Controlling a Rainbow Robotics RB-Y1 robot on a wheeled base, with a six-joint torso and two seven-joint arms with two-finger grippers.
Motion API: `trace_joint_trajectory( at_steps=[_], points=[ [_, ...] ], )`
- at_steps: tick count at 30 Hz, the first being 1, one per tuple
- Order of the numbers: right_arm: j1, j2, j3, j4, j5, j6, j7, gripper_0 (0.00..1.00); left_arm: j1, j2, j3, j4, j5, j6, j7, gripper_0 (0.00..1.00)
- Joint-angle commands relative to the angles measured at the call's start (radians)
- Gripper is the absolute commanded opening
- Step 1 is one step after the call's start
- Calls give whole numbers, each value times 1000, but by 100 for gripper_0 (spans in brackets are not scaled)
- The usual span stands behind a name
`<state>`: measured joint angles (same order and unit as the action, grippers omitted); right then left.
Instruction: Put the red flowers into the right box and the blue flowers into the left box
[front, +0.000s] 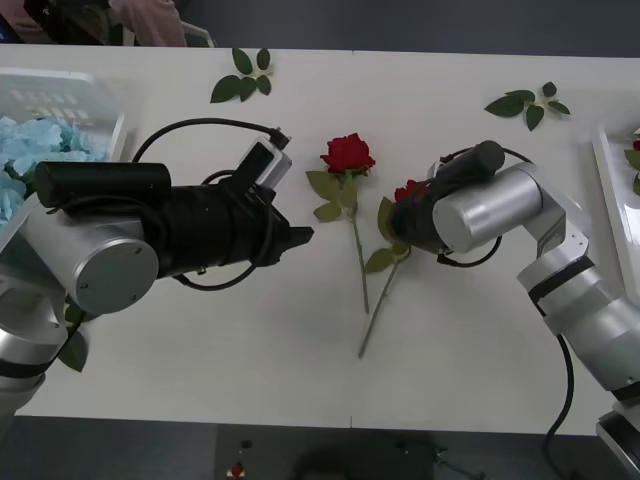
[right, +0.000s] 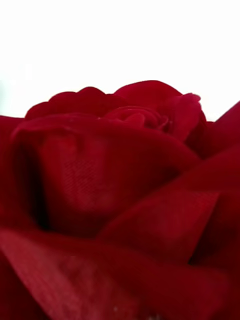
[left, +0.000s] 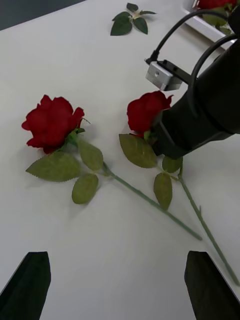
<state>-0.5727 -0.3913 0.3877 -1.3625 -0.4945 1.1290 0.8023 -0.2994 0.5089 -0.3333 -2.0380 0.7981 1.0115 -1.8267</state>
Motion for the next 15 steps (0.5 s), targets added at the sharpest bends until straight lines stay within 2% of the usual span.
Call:
trace_joint_trajectory(
  at_steps=[1,6,8,10,15],
  points=[
    [-75,-67,-55,-102,-73,83,55,0,-47,-33,-18,22,12,-30,-20,78],
    [-171,-281,-56,-225,-211,236,64,0,-96,-52,-32,104,23,-30,-17,78],
    [-197,-342,-55,-240,-257,256,72,0,-112,-53,-33,131,39,-30,-16,78],
    [-240,-437,-55,-244,-319,282,100,0,-138,-53,-33,182,67,-30,-6,77],
    [-297,-578,-53,-168,-335,290,305,0,-224,-62,-39,332,141,-30,9,78]
  ],
)
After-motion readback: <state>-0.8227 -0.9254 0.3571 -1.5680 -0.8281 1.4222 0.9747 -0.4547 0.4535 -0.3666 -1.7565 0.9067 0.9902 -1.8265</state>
